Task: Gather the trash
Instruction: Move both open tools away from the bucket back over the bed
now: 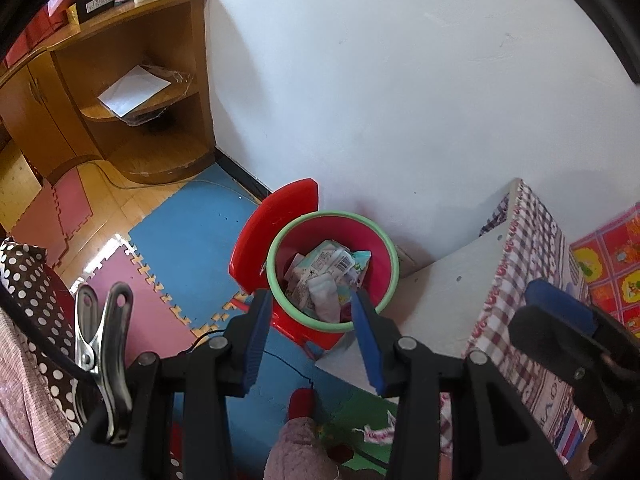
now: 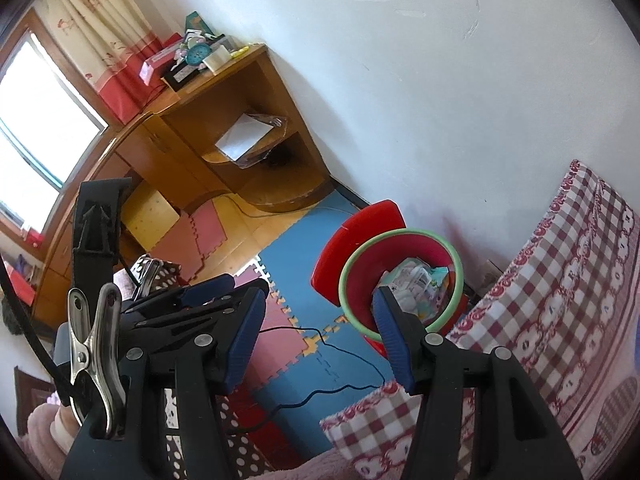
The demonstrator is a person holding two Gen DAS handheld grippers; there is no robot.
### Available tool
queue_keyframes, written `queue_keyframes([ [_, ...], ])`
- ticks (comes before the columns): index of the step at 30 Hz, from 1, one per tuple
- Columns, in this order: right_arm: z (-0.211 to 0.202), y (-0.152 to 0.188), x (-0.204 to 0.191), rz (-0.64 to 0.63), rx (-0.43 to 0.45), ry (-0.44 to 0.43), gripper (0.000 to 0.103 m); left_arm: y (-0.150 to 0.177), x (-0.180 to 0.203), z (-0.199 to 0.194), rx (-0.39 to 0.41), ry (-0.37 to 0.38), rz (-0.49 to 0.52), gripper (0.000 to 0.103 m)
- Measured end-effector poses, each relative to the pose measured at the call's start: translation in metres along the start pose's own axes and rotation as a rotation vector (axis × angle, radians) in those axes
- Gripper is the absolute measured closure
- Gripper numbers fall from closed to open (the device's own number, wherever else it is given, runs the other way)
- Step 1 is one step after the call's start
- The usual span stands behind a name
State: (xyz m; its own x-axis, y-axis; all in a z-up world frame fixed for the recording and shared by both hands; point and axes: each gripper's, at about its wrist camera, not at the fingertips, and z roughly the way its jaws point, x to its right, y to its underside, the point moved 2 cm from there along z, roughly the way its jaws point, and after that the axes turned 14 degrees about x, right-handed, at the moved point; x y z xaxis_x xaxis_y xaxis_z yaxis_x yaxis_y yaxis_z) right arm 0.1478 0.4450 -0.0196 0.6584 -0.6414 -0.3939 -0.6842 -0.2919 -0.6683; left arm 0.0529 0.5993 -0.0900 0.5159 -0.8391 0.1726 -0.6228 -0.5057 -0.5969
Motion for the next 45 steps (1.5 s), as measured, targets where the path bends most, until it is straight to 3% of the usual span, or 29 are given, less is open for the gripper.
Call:
queue_keyframes([
  [9, -0.038, 0.017, -0.001, 0.014, 0.024, -0.019, 0.045, 0.014, 0.017, -0.040, 0.022, 0.029, 0.010, 0.060],
  [24, -0.111, 0.046, 0.019, 0.071, 0.090, 0.010, 0.045, 0.042, 0.081, -0.076, 0.028, 0.078, 0.108, 0.060],
  [45, -0.216, 0.093, 0.084, 0.167, 0.192, 0.116, 0.045, 0.104, 0.193, -0.115, -0.001, 0.191, 0.202, 0.060],
])
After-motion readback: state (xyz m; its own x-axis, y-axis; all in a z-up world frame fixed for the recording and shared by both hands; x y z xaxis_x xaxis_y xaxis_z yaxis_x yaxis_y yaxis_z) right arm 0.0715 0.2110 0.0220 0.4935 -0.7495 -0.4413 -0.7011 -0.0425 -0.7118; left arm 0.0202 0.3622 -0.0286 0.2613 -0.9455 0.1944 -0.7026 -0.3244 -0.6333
